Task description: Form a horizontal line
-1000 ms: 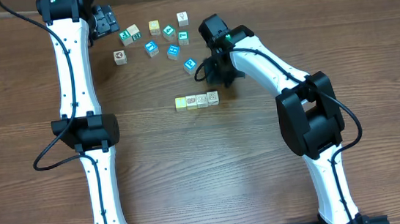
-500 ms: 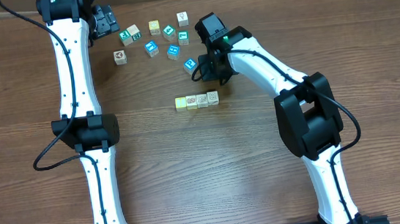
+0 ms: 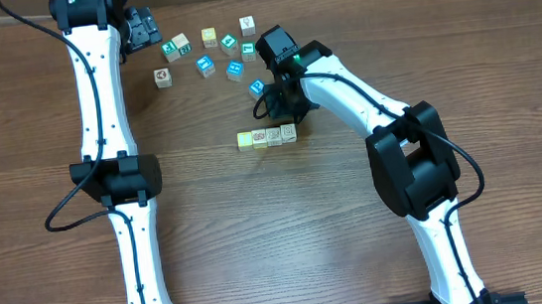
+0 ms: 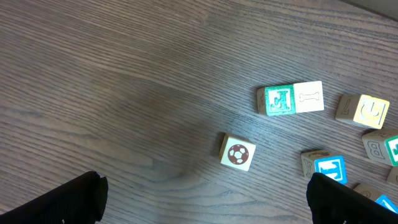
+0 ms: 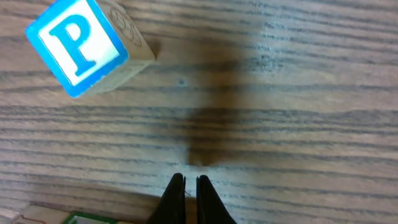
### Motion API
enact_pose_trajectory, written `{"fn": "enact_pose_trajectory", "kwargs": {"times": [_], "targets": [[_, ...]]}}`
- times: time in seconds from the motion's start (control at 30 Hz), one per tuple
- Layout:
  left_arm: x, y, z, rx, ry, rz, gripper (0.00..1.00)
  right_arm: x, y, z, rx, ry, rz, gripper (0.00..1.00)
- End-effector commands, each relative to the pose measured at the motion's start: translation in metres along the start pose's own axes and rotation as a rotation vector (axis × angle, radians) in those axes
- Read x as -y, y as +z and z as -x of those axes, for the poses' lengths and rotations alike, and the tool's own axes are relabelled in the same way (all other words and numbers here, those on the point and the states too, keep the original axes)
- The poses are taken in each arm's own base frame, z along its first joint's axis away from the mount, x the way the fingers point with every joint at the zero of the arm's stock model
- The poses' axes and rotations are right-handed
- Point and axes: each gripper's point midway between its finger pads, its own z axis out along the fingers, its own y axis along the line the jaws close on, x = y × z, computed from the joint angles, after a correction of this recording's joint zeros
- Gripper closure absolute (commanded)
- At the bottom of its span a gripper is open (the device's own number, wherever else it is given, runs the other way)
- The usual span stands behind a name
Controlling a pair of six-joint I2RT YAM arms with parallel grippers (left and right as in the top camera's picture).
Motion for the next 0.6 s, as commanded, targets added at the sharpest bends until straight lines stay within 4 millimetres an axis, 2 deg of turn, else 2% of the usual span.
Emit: {"fn": "enact_pose_trajectory", "kwargs": {"times": [0.0,0.57], "targets": [[-0.0022,-0.0193,0.0099,0.048,0.003,-0.007,0.00,-0.0015,-0.0063,0.0011,0.006,0.002,0.007,0.96],[-0.0022,-0.0193,0.0098,0.048,0.003,-0.007,0.00,0.0011,-0.0064,-0.0071,-0.027,0.003,-0.004,0.96]]}}
